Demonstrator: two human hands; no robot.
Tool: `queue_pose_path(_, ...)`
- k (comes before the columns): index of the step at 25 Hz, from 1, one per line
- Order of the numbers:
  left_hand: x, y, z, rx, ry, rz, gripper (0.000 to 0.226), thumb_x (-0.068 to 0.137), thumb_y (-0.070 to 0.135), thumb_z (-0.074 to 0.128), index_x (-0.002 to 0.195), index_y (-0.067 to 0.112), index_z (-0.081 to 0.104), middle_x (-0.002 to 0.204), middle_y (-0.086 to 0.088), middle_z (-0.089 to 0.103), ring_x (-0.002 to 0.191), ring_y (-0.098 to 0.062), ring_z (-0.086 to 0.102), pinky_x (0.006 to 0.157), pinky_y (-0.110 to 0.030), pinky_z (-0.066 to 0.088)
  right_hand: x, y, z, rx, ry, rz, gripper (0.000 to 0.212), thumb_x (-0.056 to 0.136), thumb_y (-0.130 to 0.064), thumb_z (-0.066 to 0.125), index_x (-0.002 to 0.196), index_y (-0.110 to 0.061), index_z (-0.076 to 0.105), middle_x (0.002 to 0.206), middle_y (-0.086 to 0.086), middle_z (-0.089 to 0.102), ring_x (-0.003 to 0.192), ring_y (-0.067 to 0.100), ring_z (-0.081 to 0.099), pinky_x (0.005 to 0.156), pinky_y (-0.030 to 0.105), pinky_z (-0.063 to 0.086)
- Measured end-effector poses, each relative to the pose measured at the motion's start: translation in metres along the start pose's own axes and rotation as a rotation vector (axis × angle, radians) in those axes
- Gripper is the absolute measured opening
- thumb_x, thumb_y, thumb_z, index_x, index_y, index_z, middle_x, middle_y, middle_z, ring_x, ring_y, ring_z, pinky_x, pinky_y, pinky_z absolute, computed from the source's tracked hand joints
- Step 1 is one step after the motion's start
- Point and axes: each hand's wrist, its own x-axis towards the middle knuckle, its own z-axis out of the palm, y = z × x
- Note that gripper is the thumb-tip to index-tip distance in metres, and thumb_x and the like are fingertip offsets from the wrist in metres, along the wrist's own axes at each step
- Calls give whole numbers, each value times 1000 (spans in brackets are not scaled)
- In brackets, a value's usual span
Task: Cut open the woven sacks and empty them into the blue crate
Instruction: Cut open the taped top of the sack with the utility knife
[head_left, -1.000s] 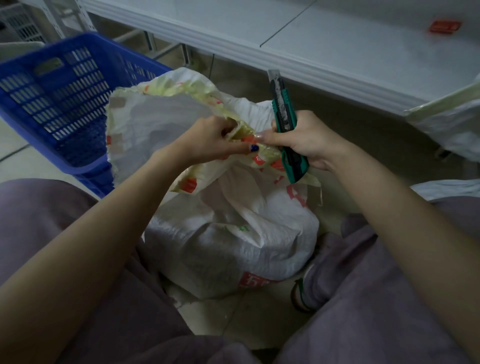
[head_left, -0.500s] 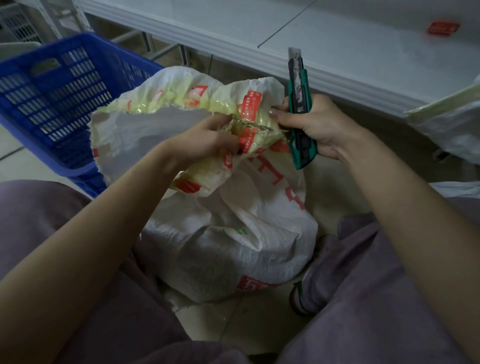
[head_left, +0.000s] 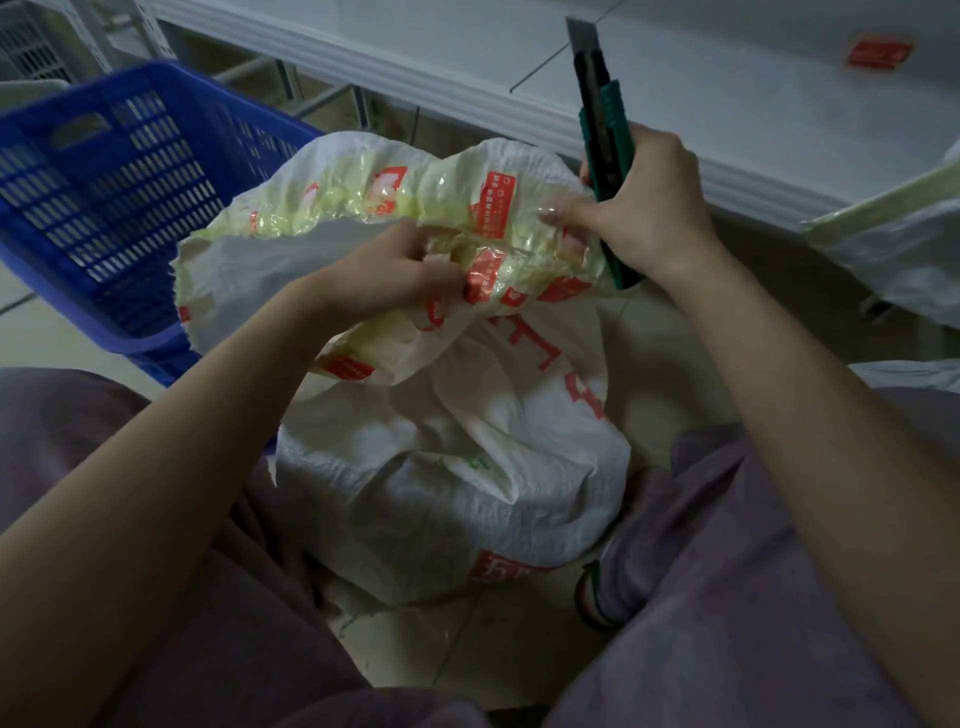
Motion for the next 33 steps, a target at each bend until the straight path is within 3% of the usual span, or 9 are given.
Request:
queue_pose_path(5, 2, -17, 5, -222, 272, 165, 22, 79, 25, 68, 96, 15, 59, 94, -8, 67, 80, -14, 67, 61, -26, 57, 4, 11, 8, -37, 39, 124, 37, 70, -31, 83, 71, -25, 46, 81, -6, 54, 65, 0, 50, 44, -3, 30)
queue_pose_path(9, -1, -22, 9, 60, 444, 378, 39, 78, 30, 65, 103, 8, 44, 110, -6, 60, 98, -13, 64, 69, -35, 58, 2, 12, 16, -83, 33, 134, 42, 70, -32, 82, 67, -27, 41, 81, -3, 53, 77, 13, 51, 42, -1, 29)
queue_pose_path(12, -4, -25, 4, 204, 362, 436, 44, 87, 20, 61, 125, 10, 42, 125, 7, 47, 96, -10, 64, 68, -29, 58, 3, 13, 17, -96, 2, 131, 36, 72, -34, 81, 85, -18, 51, 86, -3, 53, 80, 12, 51, 44, 2, 29)
queue_pose_path(16, 2, -32, 2, 226, 352, 242, 47, 88, 24, 61, 132, 22, 45, 132, 7, 45, 94, -13, 65, 79, -35, 57, 1, 16, 18, -85, 5, 129, 28, 86, -36, 67, 100, -14, 57, 90, -2, 55, 82, 10, 54, 51, 6, 31)
queue_pose_path(18, 4, -36, 0, 245, 353, 209, 50, 87, 25, 61, 133, 21, 44, 136, 3, 45, 97, -15, 64, 83, -40, 55, -3, 15, 16, -91, -12, 108, 26, 93, -40, 55, 95, -14, 54, 85, -1, 54, 73, 11, 53, 47, 5, 31)
queue_pose_path(21, 4, -40, 0, 319, 315, 219, 48, 87, 22, 60, 133, 18, 45, 135, -3, 46, 98, -18, 63, 85, -43, 54, -11, 11, 12, -220, -115, -13, 32, 98, -43, 43, 90, -13, 51, 85, 5, 56, 61, 10, 49, 50, 18, 34)
queue_pose_path(24, 6, -40, 4, 358, 303, 226, 49, 87, 23, 60, 133, 16, 44, 135, -5, 47, 97, -19, 64, 83, -45, 54, -17, -1, -1, -380, -122, -117, 33, 98, -40, 45, 102, -9, 56, 85, 2, 48, 56, 0, 35, 45, 11, 24)
queue_pose_path(27, 8, -39, 7, 379, 298, 228, 49, 88, 21, 60, 134, 14, 44, 136, -7, 47, 97, -21, 63, 83, -45, 53, -23, -9, -12, -441, -274, -181, 31, 95, -39, 52, 104, -11, 58, 73, -4, 46, 57, 6, 41, 48, 15, 26)
queue_pose_path(33, 11, -39, 14, 343, 235, 186, 53, 86, 24, 62, 134, 17, 41, 136, -4, 44, 95, -21, 63, 82, -46, 53, -29, -6, 10, -578, -532, -181, 23, 95, -31, 49, 86, -12, 59, 63, -2, 50, 50, 11, 46, 46, 22, 30)
